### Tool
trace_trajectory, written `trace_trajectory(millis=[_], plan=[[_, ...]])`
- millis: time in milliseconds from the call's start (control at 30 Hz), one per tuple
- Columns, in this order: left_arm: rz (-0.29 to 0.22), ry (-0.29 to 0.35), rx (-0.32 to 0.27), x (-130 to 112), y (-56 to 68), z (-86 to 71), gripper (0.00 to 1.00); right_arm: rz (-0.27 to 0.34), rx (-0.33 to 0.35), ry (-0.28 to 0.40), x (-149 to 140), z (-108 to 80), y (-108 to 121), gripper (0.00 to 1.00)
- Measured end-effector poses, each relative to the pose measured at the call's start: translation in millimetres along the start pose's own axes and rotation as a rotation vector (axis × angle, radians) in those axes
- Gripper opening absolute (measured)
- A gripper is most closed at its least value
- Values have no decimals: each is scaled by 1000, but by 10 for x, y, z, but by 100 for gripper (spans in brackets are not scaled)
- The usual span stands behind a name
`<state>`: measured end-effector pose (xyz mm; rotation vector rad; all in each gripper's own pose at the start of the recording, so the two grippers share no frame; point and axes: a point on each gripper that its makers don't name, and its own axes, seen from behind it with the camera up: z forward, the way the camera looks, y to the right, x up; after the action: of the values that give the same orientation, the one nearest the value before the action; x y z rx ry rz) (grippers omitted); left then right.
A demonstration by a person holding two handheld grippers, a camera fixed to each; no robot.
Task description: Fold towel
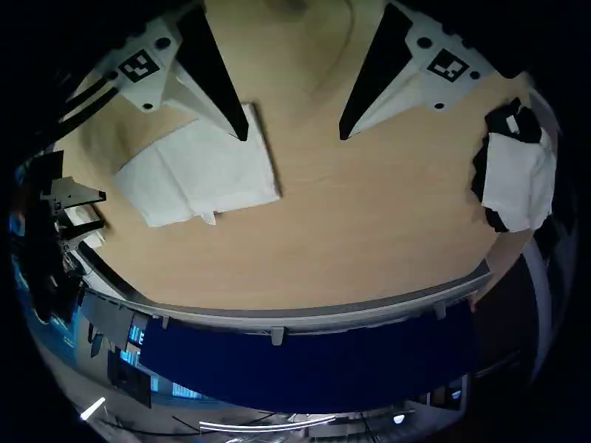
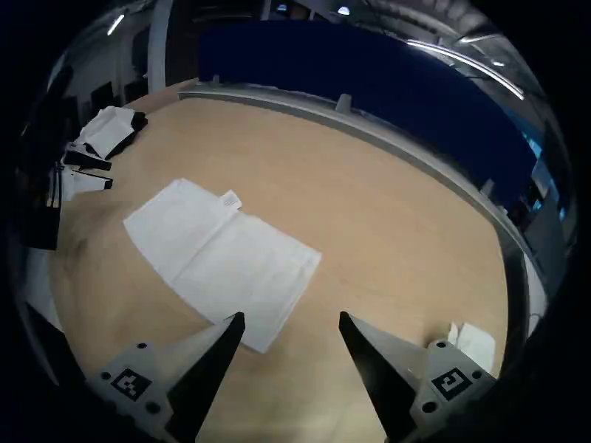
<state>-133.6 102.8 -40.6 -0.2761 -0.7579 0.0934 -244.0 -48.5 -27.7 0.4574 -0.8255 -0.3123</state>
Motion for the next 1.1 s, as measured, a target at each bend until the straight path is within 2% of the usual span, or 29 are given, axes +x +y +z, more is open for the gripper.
trace_trajectory(millis=[167, 433, 667, 867, 1100], plan=[[-28, -5, 28, -121, -59, -129, 91, -28, 32, -11, -90, 7, -77, 99], [-81, -12, 78, -336, -175, -386, 91, -95, 121, -47, -242, 54, -232, 99], [-108, -20, 119, -504, -293, -565, 91, -166, 173, -79, -340, 100, -310, 94], [-127, -21, 142, -579, -353, -678, 91, -183, 194, -100, -397, 184, -334, 81], [-145, -23, 158, -674, -392, -795, 91, -166, 221, -131, -457, 293, -353, 51]])
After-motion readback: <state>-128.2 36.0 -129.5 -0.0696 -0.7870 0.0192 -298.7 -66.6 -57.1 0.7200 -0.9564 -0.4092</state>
